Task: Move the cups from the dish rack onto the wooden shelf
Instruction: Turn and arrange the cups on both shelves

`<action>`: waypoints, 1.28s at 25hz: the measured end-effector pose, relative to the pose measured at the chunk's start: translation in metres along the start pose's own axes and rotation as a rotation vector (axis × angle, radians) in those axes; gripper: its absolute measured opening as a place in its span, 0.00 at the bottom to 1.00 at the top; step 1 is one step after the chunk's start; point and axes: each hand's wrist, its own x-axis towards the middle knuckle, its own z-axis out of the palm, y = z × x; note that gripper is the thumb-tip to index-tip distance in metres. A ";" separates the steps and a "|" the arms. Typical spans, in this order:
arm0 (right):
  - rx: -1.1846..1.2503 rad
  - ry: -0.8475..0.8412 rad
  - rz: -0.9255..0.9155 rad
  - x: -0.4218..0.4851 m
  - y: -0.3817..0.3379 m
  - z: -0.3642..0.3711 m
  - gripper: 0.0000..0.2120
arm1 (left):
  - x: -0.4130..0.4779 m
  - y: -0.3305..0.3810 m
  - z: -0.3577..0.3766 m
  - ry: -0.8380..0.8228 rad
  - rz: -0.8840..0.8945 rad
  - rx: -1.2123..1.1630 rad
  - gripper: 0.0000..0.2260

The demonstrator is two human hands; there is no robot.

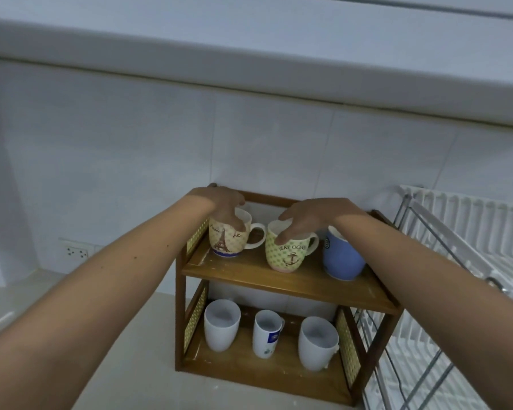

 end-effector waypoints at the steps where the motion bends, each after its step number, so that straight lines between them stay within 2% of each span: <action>1: -0.017 0.026 0.007 0.000 -0.001 0.002 0.40 | 0.001 -0.001 0.001 0.004 0.007 -0.007 0.37; 4: 0.006 0.079 0.043 0.002 0.000 0.008 0.41 | 0.002 -0.001 0.007 0.016 0.012 -0.070 0.34; 11: 0.065 0.132 0.080 0.002 0.003 0.017 0.42 | 0.003 -0.006 0.010 -0.008 0.004 -0.092 0.36; 13: 0.162 0.206 0.078 -0.005 0.017 0.012 0.38 | 0.000 -0.003 0.012 -0.019 0.028 -0.126 0.37; 15: 0.161 0.238 0.126 -0.012 0.042 0.005 0.29 | -0.006 0.005 0.011 0.038 0.095 -0.196 0.38; 17: 0.147 0.046 0.205 -0.019 0.066 0.003 0.26 | -0.009 0.021 0.007 0.089 0.169 -0.245 0.39; 19: 0.317 -0.171 0.238 -0.024 0.077 0.005 0.32 | -0.007 0.044 0.005 0.070 0.224 -0.243 0.38; 20: 0.360 -0.203 0.225 -0.026 0.079 0.008 0.35 | -0.005 0.057 0.006 0.045 0.231 -0.227 0.39; 23: 0.268 -0.126 0.195 -0.031 0.081 0.009 0.37 | 0.001 0.087 0.010 -0.031 0.203 -0.153 0.40; 27: 0.069 -0.041 0.270 -0.041 0.084 0.012 0.34 | 0.008 0.096 0.011 0.014 0.192 -0.097 0.36; 30: -0.110 0.142 0.402 -0.045 0.079 0.027 0.41 | 0.010 0.095 0.012 0.024 0.170 -0.065 0.38; 32: -0.083 0.133 0.416 -0.042 0.077 0.027 0.42 | 0.010 0.096 0.014 0.025 0.164 -0.045 0.38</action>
